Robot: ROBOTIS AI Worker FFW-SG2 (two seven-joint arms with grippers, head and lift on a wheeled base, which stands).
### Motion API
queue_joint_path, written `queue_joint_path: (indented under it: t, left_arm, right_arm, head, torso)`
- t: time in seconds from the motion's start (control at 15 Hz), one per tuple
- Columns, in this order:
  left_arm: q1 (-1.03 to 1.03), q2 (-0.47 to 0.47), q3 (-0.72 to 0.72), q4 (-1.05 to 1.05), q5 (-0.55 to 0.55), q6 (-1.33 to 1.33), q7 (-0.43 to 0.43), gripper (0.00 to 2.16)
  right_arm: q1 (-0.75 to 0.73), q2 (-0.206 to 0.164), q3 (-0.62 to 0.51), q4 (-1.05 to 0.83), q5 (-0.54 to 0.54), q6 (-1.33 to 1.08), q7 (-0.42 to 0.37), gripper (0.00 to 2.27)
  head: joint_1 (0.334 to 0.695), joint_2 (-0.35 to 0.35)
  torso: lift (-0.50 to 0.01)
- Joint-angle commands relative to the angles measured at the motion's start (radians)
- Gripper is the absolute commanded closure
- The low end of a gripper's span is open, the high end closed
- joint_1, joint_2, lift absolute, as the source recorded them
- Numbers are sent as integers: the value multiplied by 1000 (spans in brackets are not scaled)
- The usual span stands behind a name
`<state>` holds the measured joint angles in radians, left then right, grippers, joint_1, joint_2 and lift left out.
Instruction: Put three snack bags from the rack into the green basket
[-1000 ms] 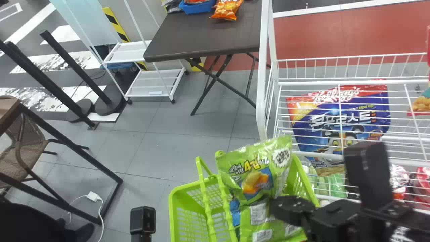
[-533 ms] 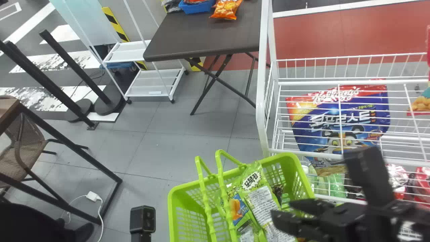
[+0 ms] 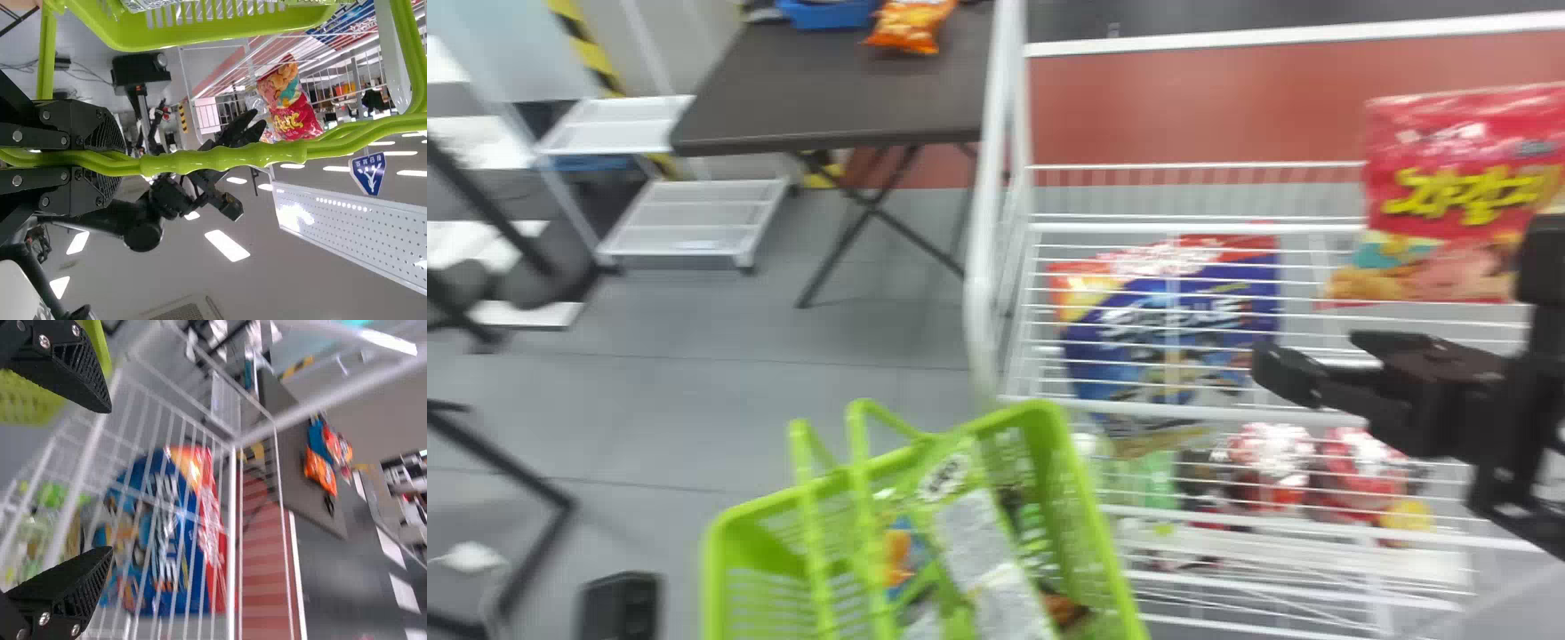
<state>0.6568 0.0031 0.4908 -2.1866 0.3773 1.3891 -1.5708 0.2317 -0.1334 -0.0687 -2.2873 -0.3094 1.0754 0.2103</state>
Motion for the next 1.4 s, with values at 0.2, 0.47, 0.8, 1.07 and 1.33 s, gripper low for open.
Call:
queue_joint_path:
  t: [0.2, 0.47, 0.8, 1.07, 1.33]
  left_arm:
    - [3, -6, 2, 13, 2, 0, -10, 2152]
    - [12, -6, 3, 15, 3, 0, -10, 2152]
    - [24, -6, 8, 15, 6, -3, -10, 2152]
    - [33, -6, 8, 8, 9, 0, -10, 2152]
    - [44, -6, 8, -1, 12, 0, -10, 2152]
  right_arm:
    - [-166, 0, -57, 361, 135, -358, -19, 66]
    - [-308, 0, -60, 628, 187, -490, -19, 178]
    - [-281, 11, -52, 646, 190, -613, -17, 2213]
    - [-238, 12, -65, 595, 187, -625, -3, 2250]
    - [-137, 11, -75, 451, 148, -610, 18, 2250]
  head:
    - [695, -129]
    - [695, -191]
    - [695, -199]
    - [695, -199]
    - [695, -204]
  torso:
    - [0]
    - [0]
    - [0]
    - [0]
    - [0]
